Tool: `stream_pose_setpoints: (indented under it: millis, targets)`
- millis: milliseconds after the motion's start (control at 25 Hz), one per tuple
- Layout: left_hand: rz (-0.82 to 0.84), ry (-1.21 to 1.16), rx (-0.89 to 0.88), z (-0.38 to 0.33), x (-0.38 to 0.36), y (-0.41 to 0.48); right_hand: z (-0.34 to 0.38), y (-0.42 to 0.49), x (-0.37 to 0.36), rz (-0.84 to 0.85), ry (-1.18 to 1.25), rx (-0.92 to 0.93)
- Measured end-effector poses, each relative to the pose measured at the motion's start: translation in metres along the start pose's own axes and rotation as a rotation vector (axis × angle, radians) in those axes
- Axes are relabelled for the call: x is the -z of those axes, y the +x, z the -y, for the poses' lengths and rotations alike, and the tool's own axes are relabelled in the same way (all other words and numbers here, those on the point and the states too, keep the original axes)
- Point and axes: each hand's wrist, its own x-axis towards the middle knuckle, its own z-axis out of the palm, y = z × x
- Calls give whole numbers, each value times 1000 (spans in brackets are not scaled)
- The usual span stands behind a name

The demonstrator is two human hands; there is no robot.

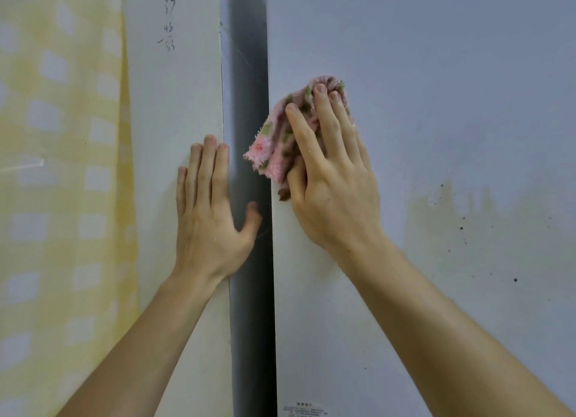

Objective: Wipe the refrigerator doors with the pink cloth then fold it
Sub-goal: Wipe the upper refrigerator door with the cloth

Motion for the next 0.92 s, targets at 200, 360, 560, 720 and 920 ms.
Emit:
stream_pose_setpoints:
  millis: [200,360,560,720,920]
  targets:
    - [-12,-64,19,6,-3,-22,6,-35,-5,-13,-59,-20]
    - [16,-57,23,13,-1,-55,21,-124,3,54,-87,49]
    - [26,-94,37,9,-2,-84,30,-227,19,128,-111,147]
    - [20,-96,15,11,5,-70,3,-144,19,89,-153,178]
    - [8,-74,18,14,3,-66,-9,-65,18,40,-72,28]
